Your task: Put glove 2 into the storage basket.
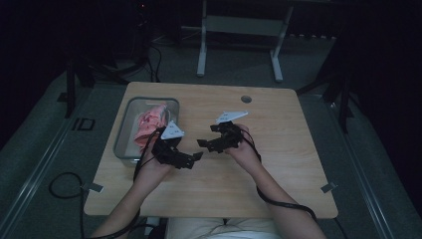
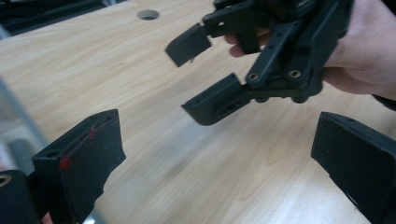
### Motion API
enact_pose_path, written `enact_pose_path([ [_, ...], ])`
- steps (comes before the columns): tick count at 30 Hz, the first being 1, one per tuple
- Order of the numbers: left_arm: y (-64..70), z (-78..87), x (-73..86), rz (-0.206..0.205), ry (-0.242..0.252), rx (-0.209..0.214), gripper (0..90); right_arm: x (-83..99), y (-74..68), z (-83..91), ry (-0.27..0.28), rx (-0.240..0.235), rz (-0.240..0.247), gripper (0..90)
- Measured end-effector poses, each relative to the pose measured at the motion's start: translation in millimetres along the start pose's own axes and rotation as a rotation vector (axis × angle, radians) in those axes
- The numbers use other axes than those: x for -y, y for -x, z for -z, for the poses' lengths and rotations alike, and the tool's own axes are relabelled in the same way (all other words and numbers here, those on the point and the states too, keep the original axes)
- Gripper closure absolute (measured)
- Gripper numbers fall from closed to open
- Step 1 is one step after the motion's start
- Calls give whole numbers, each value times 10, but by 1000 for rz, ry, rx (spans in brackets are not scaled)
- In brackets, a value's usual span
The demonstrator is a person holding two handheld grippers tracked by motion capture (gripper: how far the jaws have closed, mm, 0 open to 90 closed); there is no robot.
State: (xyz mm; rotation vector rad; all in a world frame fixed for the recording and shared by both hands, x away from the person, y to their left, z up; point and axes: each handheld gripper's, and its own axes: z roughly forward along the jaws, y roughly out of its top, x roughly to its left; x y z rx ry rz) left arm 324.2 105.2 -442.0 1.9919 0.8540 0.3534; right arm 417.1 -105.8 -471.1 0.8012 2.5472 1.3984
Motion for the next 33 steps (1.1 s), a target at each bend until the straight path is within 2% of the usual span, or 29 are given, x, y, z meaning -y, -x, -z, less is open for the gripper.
enact_pose_path([
  [4, 111, -110, 78, -9, 10, 45, 20, 108, -5, 24, 5, -10, 9, 153],
  [7, 170, -198, 140, -33, -30, 56, 20, 184, -10, 27, -5, -12, 17, 153],
  [11, 229, -306, 230, -37, -56, 90, 20, 285, -11, 19, -17, -14, 14, 152],
  [18, 287, -446, 361, -46, -84, 109, 20, 477, -11, -51, -52, -19, 21, 150],
  [21, 274, -526, 439, -34, -101, 123, 20, 557, 0, -65, -58, -21, 13, 150],
  [25, 254, -587, 526, -17, -86, 133, 20, 660, 14, -70, -61, -13, 9, 151],
  [33, 241, -654, 651, -20, -93, 116, 21, 767, 25, -51, -66, -1, 25, 150],
])
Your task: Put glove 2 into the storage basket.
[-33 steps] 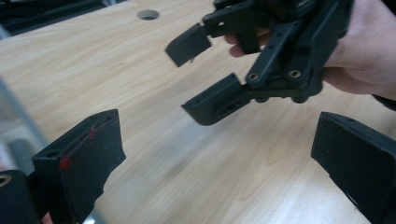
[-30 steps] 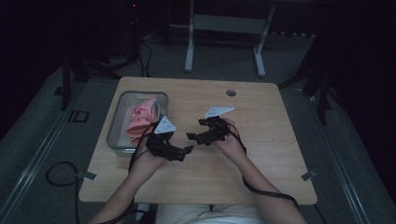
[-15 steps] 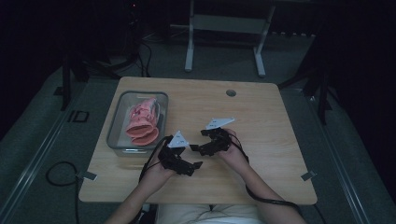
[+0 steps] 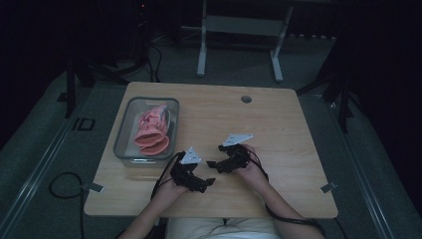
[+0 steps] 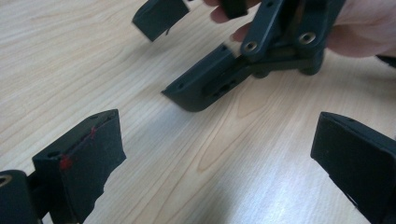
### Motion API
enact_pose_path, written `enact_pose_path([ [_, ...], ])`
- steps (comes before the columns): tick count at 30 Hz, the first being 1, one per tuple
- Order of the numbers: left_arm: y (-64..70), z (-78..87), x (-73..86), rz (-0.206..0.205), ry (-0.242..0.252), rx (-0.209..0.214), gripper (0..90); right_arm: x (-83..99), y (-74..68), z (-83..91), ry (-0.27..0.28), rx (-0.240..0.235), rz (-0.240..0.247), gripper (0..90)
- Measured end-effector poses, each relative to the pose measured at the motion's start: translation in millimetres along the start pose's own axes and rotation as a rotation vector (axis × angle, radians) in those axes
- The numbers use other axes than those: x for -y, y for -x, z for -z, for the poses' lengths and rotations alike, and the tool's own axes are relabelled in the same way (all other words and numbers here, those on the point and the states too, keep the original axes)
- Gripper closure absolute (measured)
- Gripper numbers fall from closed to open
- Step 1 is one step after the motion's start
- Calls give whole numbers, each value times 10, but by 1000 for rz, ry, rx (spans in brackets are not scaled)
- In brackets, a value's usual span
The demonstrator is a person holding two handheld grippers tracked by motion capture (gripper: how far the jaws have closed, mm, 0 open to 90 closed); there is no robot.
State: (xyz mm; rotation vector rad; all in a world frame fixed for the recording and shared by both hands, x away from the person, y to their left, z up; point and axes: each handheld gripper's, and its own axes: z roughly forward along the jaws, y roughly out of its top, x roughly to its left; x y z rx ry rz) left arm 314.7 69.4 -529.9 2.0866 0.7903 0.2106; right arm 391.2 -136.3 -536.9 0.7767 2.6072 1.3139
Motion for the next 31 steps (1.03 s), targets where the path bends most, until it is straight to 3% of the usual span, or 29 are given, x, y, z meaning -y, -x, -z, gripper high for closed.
enact_pose_path([
  [17, 52, -105, 125, -54, -50, -52, 20, 230, 30, 22, -7, 15, -34, 150],
  [31, 41, -97, 156, -46, -51, -55, 20, 270, 15, 26, 7, 29, -12, 151],
])
